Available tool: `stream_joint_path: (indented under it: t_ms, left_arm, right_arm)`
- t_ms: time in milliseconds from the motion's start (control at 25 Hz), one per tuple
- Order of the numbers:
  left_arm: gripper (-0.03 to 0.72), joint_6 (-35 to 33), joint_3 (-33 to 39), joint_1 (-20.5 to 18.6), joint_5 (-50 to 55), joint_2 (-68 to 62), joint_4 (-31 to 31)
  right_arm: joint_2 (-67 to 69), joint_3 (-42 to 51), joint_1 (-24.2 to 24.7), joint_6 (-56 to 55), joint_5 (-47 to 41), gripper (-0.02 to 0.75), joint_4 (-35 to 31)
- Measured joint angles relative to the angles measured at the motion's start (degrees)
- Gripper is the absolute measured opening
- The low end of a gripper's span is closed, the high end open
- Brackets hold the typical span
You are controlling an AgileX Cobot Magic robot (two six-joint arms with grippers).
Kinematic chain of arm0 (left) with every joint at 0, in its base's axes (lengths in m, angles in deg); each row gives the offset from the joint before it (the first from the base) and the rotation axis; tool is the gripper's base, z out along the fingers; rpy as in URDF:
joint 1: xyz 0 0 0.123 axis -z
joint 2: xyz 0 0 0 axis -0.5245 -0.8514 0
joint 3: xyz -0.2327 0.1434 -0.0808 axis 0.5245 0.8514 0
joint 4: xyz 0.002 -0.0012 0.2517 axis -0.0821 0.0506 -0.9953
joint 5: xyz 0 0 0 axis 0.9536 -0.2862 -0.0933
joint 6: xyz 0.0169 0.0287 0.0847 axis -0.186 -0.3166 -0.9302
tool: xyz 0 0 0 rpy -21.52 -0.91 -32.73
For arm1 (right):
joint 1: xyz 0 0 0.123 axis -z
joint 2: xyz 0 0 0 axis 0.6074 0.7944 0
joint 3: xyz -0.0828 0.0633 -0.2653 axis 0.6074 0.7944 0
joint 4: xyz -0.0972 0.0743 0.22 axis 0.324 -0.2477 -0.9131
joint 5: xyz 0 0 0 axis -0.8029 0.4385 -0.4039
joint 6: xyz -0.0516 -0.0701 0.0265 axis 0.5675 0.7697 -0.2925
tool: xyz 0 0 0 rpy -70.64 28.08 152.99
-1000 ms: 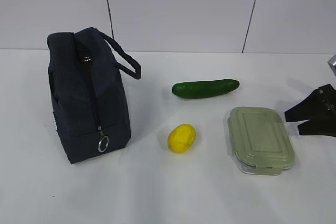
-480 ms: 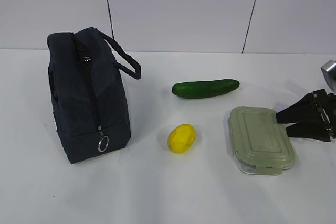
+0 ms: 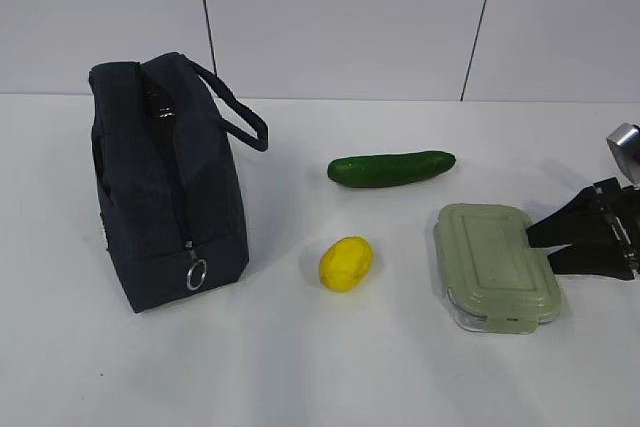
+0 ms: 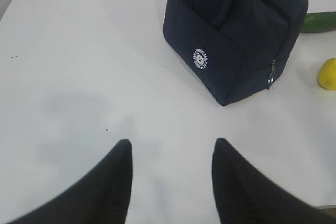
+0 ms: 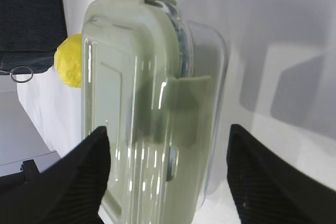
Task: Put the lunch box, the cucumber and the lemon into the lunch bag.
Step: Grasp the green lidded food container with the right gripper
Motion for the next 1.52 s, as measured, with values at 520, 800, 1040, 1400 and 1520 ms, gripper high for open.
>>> stream_joint_path:
  t_ms: [520,800,1040,1400,1520]
  left_arm:
    - [0.349,0.0,0.0,0.0,0.0,0.0,0.0]
    - [0.349,0.0,0.0,0.0,0.0,0.0,0.0]
    - [0.349,0.0,0.0,0.0,0.0,0.0,0.0]
    - [0.349,0.0,0.0,0.0,0.0,0.0,0.0]
    - [0.349,0.0,0.0,0.0,0.0,0.0,0.0]
  right_arm:
    - [0.0,0.0,-3.3,-0.2,-0.1,0.542,-0.1]
    - [0.0,0.0,-3.3,-0.8,-0.1,0.542,-0.1]
    - [0.0,0.0,-3.3,-0.9,-0.1,0.546,-0.1]
    - [1.8,0.0,-3.3,-0.9,-0.1,0.590,-0.1]
    - [2.2,0.0,-3.3,-0.9,-0.1,0.593,-0.1]
